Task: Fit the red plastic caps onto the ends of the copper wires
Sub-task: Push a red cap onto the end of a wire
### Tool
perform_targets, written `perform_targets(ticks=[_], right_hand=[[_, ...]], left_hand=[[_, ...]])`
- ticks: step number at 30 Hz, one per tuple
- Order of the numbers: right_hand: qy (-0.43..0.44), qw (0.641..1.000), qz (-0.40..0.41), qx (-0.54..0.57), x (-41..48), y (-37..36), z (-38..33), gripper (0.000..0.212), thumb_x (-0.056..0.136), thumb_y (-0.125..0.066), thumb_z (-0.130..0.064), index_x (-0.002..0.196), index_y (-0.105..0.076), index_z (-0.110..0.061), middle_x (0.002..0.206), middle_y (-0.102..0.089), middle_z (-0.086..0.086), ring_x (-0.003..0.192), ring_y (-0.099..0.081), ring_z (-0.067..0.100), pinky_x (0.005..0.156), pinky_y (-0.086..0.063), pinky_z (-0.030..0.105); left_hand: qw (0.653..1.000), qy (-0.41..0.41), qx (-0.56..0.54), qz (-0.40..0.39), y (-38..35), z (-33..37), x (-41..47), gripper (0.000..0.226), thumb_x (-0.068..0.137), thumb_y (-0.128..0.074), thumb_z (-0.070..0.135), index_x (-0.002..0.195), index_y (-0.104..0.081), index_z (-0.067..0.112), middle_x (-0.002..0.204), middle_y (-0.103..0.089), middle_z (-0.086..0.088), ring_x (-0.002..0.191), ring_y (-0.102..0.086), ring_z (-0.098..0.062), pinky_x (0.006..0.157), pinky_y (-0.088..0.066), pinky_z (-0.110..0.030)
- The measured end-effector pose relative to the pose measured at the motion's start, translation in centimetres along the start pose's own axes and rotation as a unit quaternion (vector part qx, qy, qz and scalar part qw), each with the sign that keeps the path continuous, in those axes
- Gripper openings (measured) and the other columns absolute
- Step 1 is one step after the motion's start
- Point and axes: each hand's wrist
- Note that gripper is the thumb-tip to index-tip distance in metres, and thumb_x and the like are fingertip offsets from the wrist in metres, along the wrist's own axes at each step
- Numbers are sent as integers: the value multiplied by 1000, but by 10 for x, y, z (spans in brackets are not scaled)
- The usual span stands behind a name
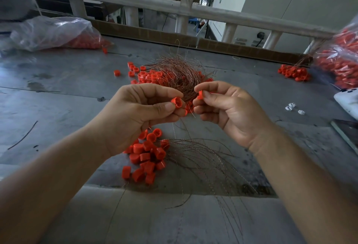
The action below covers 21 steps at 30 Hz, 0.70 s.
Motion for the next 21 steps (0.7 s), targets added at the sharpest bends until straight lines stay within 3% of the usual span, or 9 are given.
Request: perform_targets(ticks=[3, 7, 12, 21], right_hand=[[-4, 1000, -16, 9, -1, -2, 1, 9, 77, -55, -7, 83, -61, -7, 62, -65, 4, 54, -63, 11, 47, -50, 18], [2, 1000, -18, 6, -2, -4, 1, 19, 65, -61, -13, 83, -60, -5, 62, -66, 4, 55, -64, 10, 49, -51, 17], [2, 1000, -15, -2, -3, -5, 2, 6, 80, -54, -6, 80, -60, -5, 61, -66, 4, 53, -63, 11, 47, -49, 18], [2, 1000, -25, 16, -3, -6, 1, 14, 84, -50, -2, 85, -61, -11, 60, -65, 3, 51, -62, 10, 45, -49, 17]], left_hand=[[1000, -2, 7, 0, 0, 0, 0, 24, 62, -59, 1, 77, -75, 9, 74, -72, -7, 70, -70, -15, 61, -54, -18], [1000, -1, 14, 1, 0, 0, 0, 24, 61, -60, 2, 77, -75, 10, 74, -72, -8, 70, -70, -15, 61, -54, -17], [1000, 0, 22, 4, -1, 0, 0, 24, 61, -60, 2, 76, -75, 12, 74, -72, -8, 69, -70, -15, 60, -54, -17], [1000, 5, 25, 4, -1, 1, 0, 23, 60, -61, 3, 77, -75, 11, 74, -72, -8, 70, -71, -15, 60, -54, -17]])
Point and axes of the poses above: each hand's wrist, its own x-axis towards the middle knuckle, its own y-axis out of the back of the hand, z = x × y
